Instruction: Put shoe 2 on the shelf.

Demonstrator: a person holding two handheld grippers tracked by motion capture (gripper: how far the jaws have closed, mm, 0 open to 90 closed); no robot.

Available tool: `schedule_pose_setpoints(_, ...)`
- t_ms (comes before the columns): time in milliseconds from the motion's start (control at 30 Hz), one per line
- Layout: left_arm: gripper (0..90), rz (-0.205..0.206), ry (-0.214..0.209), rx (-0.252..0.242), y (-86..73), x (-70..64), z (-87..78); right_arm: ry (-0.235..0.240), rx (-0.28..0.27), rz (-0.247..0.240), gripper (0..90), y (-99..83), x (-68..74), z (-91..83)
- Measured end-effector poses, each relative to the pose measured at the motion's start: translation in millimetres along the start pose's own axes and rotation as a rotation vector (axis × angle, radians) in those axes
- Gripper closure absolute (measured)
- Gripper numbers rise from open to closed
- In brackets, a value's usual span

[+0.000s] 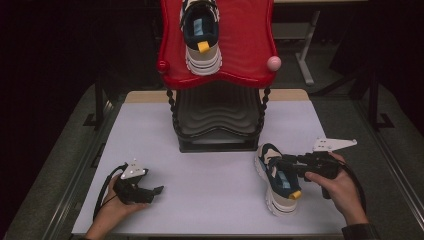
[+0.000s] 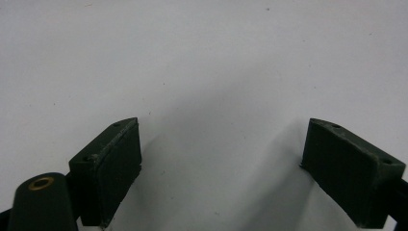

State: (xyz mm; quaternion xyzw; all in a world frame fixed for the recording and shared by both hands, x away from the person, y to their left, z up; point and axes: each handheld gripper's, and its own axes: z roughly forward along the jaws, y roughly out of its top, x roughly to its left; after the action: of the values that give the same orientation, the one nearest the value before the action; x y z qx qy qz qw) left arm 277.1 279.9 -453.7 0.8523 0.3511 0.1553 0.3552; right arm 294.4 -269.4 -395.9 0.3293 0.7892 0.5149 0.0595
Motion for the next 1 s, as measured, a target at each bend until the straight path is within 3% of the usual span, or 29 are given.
schedule_pose_setpoints(300,12.9,0.002,0.001,-0.001,0.1,-0.2,0.0,-0.008,-0.047,-0.001,65.9,14.3,3.5,-17.6)
schedule_pose_setpoints(1000,12.9,0.002,-0.002,0.004,0.4,0.3,0.0,-0.059,-0.162,-0.03,66.1,80.0,7.7,-55.8)
